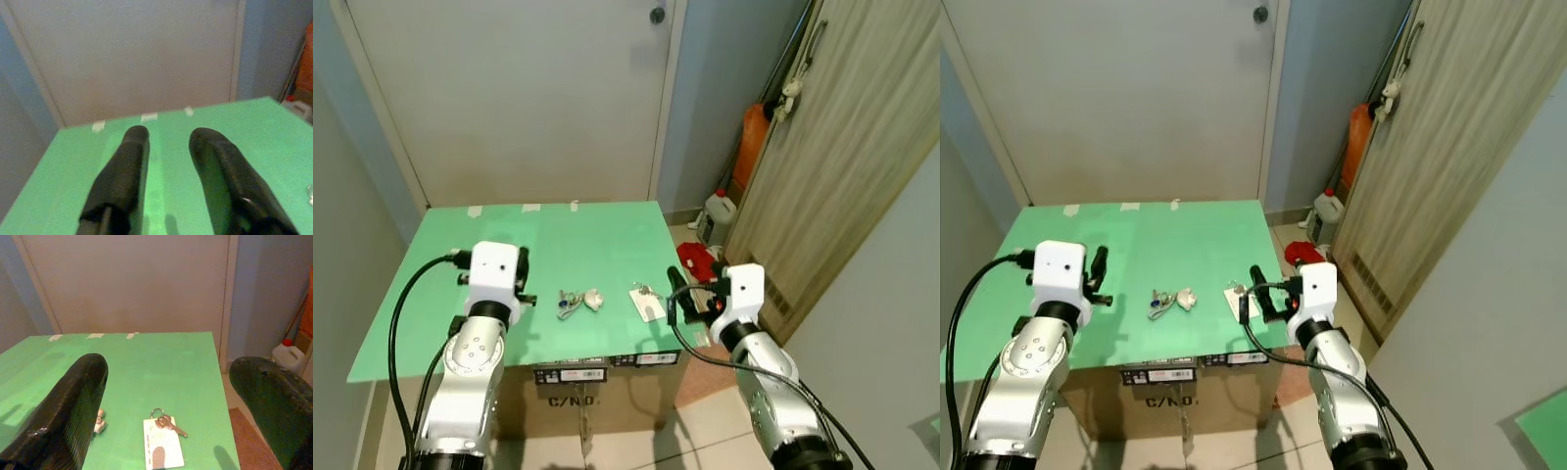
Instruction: Hang keys on a hook
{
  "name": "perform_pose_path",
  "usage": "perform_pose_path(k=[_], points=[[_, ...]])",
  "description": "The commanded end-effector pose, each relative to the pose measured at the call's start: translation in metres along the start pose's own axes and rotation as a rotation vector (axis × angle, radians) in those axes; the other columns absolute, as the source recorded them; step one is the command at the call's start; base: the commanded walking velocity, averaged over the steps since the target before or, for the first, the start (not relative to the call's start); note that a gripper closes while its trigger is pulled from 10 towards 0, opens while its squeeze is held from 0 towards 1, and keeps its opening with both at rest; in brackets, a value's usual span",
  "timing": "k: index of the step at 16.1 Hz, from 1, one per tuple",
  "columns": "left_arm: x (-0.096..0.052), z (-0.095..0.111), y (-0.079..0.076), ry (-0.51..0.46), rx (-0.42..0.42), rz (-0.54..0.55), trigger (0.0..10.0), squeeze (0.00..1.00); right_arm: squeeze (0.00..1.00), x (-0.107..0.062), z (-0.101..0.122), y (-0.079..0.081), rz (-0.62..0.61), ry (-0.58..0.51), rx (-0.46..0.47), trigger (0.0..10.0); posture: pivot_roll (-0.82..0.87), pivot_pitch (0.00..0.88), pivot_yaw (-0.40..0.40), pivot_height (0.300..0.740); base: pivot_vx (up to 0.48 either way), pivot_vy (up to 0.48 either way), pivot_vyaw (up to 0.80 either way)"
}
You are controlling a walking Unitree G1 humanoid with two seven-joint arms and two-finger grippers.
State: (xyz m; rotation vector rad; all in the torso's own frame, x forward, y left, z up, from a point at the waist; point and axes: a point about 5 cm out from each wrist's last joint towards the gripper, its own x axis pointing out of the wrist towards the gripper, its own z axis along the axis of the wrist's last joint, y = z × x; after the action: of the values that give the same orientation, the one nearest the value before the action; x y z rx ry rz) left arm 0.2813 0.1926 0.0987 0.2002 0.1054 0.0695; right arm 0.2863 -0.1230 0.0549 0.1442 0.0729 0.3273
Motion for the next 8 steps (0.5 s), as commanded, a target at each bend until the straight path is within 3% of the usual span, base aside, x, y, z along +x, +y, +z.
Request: perform_pose_path(k=[1, 4, 7, 8], points=[[0.004, -0.001, 0.000, 0.019, 0.007, 0.010, 10.0, 1.00, 0.00, -0.001, 0.006, -0.004, -0.001, -0.013, -0.015, 10.0, 0.02, 0.000, -0.028, 0.740, 0.000, 0.000, 0.00], [0.007, 0.000, -0.007, 0.015, 0.020, -0.055, 10.0, 1.00, 0.00, -0.006, 0.007, -0.007, -0.009, -0.022, -0.020, 10.0, 0.00, 0.000, -0.026, 0.740, 0.000, 0.000, 0.00], [-0.003, 0.015, -0.013, -0.113, -0.196, -0.045, 10.0, 1.00, 0.00, -0.011, 0.015, -0.011, -0.026, -0.077, -0.007, 10.0, -0.01, 0.000, -0.020, 0.740, 0.000, 0.000, 0.00], [-0.006, 0.017, -0.015, -0.137, -0.184, -0.045, 10.0, 1.00, 0.00, -0.011, 0.018, -0.015, -0.059, -0.100, -0.003, 10.0, -0.01, 0.000, -0.020, 0.740, 0.000, 0.000, 0.00]])
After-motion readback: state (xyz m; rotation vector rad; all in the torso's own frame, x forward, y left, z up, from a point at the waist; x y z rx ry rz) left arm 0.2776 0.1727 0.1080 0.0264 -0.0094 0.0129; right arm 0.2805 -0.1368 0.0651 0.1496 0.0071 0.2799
